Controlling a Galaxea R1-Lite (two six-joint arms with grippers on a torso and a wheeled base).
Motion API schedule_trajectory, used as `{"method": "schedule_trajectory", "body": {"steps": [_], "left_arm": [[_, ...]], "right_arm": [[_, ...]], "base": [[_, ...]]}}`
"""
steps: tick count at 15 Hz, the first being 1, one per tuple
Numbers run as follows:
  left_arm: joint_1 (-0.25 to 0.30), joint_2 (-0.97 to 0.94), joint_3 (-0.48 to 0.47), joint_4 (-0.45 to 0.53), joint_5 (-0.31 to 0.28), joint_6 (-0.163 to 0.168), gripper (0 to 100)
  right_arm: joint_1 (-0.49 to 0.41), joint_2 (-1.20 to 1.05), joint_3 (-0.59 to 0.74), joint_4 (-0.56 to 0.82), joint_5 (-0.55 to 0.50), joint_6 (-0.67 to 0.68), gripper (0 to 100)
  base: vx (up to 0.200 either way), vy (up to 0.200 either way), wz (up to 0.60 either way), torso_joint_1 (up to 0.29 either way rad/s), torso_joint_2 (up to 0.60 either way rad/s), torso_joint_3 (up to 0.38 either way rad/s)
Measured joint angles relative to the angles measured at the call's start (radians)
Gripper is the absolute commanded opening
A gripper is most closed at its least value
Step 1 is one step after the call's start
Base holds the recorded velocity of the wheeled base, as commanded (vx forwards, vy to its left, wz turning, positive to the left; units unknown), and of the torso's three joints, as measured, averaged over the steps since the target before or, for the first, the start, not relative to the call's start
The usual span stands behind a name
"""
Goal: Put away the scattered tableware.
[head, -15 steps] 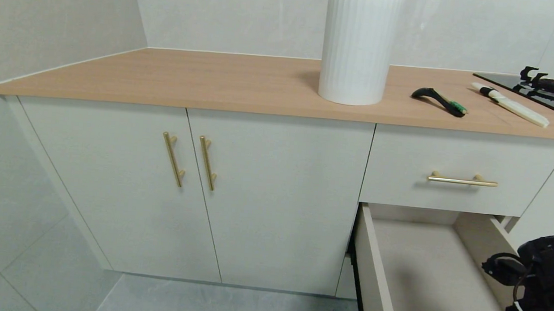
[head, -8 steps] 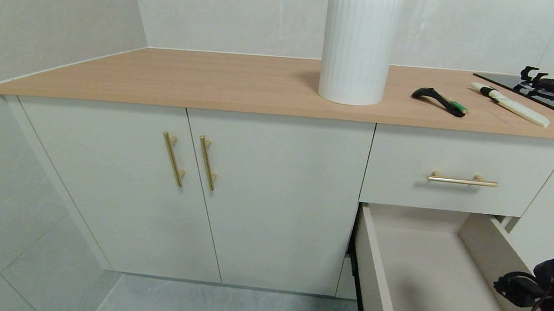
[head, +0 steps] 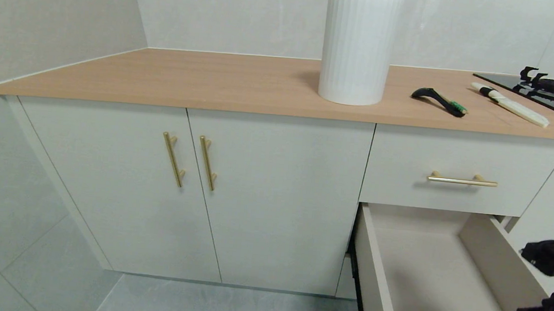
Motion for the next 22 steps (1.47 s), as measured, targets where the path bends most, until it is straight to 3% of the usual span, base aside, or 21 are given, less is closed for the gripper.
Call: {"method": "schedule_trajectory", "body": {"steps": [6, 9, 14, 17, 22], "left_arm": [[0.0, 0.0, 0.0, 0.0, 0.0, 0.0, 100], [0.0, 0.0, 0.0, 0.0, 0.0, 0.0, 100], [0.0, 0.0, 0.0, 0.0, 0.0, 0.0, 100], [0.0, 0.0, 0.0, 0.0, 0.0, 0.0, 100], [0.0, 0.0, 0.0, 0.0, 0.0, 0.0, 100]], "right_arm": [[-0.002, -0.091, -0.728, 0.414, -0.017, 0.007, 100], [0.008, 0.017, -1.0, 0.487, -0.069, 0.038, 100], [0.032, 0.232, -1.25, 0.498, -0.08, 0.075, 100], [0.061, 0.361, -1.382, 0.498, -0.11, 0.179, 100], [0.111, 0.48, -1.441, 0.481, -0.155, 0.202, 100]], "base": [[0.0, 0.0, 0.0, 0.0, 0.0, 0.0], [0.0, 0.0, 0.0, 0.0, 0.0, 0.0], [0.0, 0.0, 0.0, 0.0, 0.0, 0.0], [0.0, 0.0, 0.0, 0.0, 0.0, 0.0], [0.0, 0.0, 0.0, 0.0, 0.0, 0.0]]}}
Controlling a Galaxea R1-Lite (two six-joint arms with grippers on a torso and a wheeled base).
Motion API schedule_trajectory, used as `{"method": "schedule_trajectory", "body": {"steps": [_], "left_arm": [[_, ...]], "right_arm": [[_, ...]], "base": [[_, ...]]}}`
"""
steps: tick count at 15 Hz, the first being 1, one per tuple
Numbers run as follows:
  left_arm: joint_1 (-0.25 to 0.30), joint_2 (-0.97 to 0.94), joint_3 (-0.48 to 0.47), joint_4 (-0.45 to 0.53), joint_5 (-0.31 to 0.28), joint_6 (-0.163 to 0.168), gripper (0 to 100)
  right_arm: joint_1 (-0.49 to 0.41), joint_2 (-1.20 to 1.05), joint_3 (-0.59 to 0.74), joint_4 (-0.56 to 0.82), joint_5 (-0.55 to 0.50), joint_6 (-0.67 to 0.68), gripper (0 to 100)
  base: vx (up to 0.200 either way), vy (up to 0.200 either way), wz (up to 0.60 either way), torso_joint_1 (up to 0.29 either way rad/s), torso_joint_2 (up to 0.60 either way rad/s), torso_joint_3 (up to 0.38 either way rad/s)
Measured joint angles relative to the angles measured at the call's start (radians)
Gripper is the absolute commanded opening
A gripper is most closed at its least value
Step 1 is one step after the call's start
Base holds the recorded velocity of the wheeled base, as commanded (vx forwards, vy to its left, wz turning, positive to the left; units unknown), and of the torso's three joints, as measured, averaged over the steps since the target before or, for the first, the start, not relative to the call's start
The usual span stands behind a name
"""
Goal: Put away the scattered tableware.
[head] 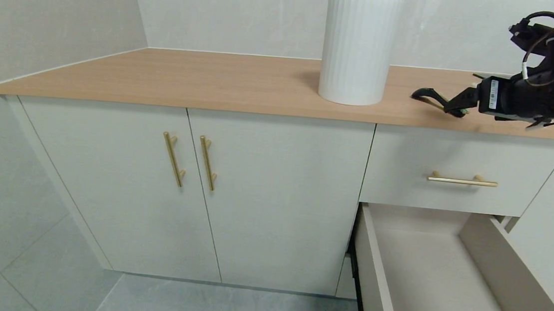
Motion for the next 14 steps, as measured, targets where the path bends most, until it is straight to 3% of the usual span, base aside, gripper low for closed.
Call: {"method": "schedule_trajectory", "body": {"steps": [14], "left_arm": [[0.0, 0.0, 0.0, 0.0, 0.0, 0.0, 100]], "right_arm": [[-0.007, 0.093, -0.002, -0.171, -0.123, -0.017, 100]], "base": [[0.0, 0.0, 0.0, 0.0, 0.0, 0.0]]}}
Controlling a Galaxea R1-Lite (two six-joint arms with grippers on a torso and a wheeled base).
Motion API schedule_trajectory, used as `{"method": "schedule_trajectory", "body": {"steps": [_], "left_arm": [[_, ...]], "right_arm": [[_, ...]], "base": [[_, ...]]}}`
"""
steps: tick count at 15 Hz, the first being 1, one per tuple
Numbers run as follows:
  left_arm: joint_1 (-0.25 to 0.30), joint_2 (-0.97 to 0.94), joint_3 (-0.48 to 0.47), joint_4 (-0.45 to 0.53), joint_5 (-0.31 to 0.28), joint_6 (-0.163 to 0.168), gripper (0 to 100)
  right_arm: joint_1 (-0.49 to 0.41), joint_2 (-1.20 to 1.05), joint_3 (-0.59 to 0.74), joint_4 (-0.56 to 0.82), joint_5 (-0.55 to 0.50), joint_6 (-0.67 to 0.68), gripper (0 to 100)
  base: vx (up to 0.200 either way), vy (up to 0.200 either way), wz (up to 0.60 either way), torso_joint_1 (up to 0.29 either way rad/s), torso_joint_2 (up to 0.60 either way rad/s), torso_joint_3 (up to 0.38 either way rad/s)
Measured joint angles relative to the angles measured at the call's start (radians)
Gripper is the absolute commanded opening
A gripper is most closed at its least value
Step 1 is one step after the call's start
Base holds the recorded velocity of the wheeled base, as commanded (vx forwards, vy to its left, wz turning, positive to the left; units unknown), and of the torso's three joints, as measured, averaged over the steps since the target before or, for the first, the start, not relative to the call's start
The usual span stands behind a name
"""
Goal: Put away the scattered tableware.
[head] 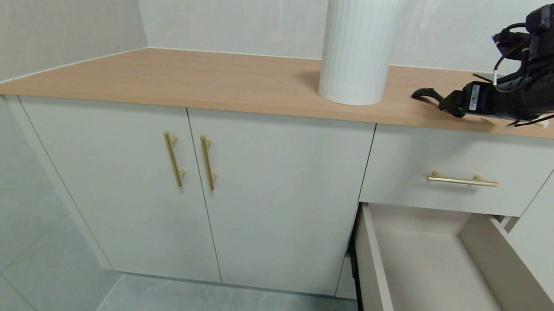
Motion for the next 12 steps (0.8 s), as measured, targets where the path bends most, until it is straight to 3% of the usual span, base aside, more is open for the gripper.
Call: {"method": "schedule_trajectory", "body": {"steps": [9, 10, 12], "left_arm": [[0.0, 0.0, 0.0, 0.0, 0.0, 0.0, 100], [0.0, 0.0, 0.0, 0.0, 0.0, 0.0, 100], [0.0, 0.0, 0.0, 0.0, 0.0, 0.0, 100]], "right_arm": [[0.0, 0.016, 0.0, -0.039, -0.019, -0.003, 100], [0.0, 0.016, 0.0, -0.038, -0.019, -0.003, 0], [0.0, 0.016, 0.0, -0.036, -0.019, -0.003, 0]], "base": [[0.0, 0.0, 0.0, 0.0, 0.0, 0.0], [0.0, 0.0, 0.0, 0.0, 0.0, 0.0], [0.0, 0.0, 0.0, 0.0, 0.0, 0.0]]}}
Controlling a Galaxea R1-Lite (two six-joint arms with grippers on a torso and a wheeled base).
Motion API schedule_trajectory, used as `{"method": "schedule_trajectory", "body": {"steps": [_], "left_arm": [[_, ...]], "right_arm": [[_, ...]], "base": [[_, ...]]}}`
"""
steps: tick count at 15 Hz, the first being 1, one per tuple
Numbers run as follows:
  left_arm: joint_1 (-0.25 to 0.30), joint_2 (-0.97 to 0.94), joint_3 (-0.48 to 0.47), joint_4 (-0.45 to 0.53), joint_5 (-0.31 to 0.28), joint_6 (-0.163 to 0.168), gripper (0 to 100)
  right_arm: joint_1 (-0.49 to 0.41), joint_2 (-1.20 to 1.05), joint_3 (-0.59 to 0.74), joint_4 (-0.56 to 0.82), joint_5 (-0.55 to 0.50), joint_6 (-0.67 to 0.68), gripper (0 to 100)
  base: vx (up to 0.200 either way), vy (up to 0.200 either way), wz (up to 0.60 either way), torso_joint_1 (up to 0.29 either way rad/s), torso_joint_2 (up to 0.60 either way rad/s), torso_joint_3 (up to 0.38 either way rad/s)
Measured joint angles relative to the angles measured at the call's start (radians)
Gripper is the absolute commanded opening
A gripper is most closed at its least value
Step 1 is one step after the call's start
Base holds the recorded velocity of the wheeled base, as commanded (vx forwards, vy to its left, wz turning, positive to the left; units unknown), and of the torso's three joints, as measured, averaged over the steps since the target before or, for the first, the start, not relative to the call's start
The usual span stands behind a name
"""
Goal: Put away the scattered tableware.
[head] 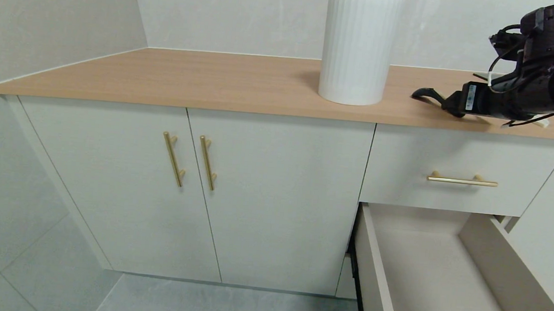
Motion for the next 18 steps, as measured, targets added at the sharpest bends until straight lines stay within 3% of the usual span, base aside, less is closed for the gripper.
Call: {"method": "schedule_trajectory", "body": {"steps": [12, 18], "left_arm": [[0.0, 0.0, 0.0, 0.0, 0.0, 0.0, 100], [0.0, 0.0, 0.0, 0.0, 0.0, 0.0, 100]], "right_arm": [[0.0, -0.017, 0.0, 0.001, -0.002, -0.005, 0], [-0.001, -0.191, 0.033, 0.006, 0.006, 0.007, 0]], "base": [[0.0, 0.0, 0.0, 0.0, 0.0, 0.0], [0.0, 0.0, 0.0, 0.0, 0.0, 0.0]]}}
